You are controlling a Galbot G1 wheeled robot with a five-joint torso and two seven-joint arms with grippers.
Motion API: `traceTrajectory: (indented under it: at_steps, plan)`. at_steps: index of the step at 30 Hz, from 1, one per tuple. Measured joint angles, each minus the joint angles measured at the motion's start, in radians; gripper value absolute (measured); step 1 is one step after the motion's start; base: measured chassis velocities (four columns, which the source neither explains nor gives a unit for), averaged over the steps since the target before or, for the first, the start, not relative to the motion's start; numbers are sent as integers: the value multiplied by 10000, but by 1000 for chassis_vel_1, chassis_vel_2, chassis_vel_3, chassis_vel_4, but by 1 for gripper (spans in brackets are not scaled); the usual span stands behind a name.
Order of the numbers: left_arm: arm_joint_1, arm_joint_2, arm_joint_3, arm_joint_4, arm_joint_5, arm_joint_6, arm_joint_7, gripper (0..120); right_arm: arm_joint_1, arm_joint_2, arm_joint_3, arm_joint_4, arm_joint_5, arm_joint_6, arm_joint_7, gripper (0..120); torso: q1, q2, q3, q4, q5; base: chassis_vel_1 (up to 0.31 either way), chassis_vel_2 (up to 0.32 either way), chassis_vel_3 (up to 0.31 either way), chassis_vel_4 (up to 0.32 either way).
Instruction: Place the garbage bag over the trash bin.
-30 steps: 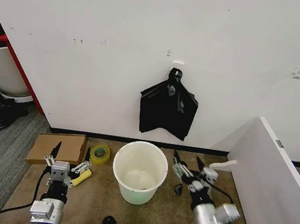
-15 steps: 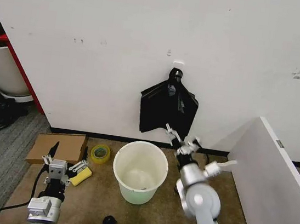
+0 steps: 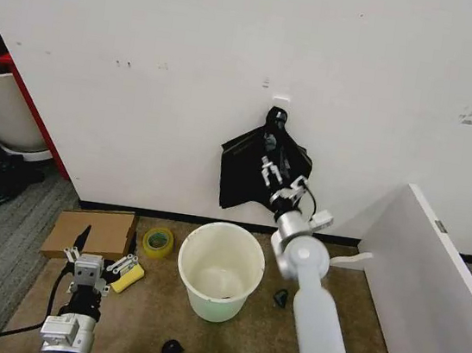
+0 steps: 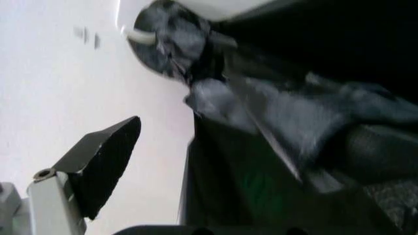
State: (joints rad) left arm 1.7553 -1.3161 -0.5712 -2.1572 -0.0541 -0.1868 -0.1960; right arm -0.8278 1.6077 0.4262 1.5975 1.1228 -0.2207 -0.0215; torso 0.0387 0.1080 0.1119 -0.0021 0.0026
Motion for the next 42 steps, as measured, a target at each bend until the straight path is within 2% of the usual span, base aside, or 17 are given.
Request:
traceTrajectory:
  at_steps: [4,17,19,21,25,29,30,31,34,37,42]
  plan:
    - [-34,-5,16,49,-18,-1,1,100,674,1,-21,-753,-18,-9,-61,100,0,0,0,1,0,0,0,0,0]
    - [-124,-18,34,145,-57,17,-9,100,1314,27,33,-1297,-90,152,-47,98,0,0,-1,1,0,0,0,0,0]
    - [-127,-22,35,144,-60,25,-18,100,1313,23,18,-1291,-82,165,-34,91,0,0,-1,1,0,0,0,0,0]
    - [-126,-23,35,143,-60,26,-22,100,1303,23,11,-1281,-82,168,-33,89,0,0,-1,2,0,0,0,0,0]
    - [-122,-16,38,142,-61,27,-35,100,1297,17,84,-1261,-95,166,-12,72,-1,0,-1,0,0,0,0,0,0]
    - [-122,-12,48,142,-61,27,-37,100,1298,16,89,-1253,-104,165,-2,67,-1,0,-1,0,0,0,0,0,0]
    - [-122,-17,60,130,-61,27,-43,100,1297,15,78,-1236,-129,164,11,56,-2,0,-1,1,0,0,0,0,0]
    - [-123,-25,60,124,-60,28,-48,100,1293,14,76,-1214,-135,164,27,51,-2,0,-1,1,1,0,0,0,0]
    - [-120,-35,60,121,-61,27,-57,100,1255,12,60,-1180,-178,162,69,39,-1,0,-1,1,1,0,0,0,0]
    - [-120,-43,63,123,-58,27,-63,100,1216,10,38,-1142,-220,162,82,32,-2,0,-1,1,0,0,0,0,0]
    - [-116,-58,68,129,-48,16,-80,100,1083,7,-31,-1051,-327,168,118,11,-2,0,-1,1,0,0,0,0,0]
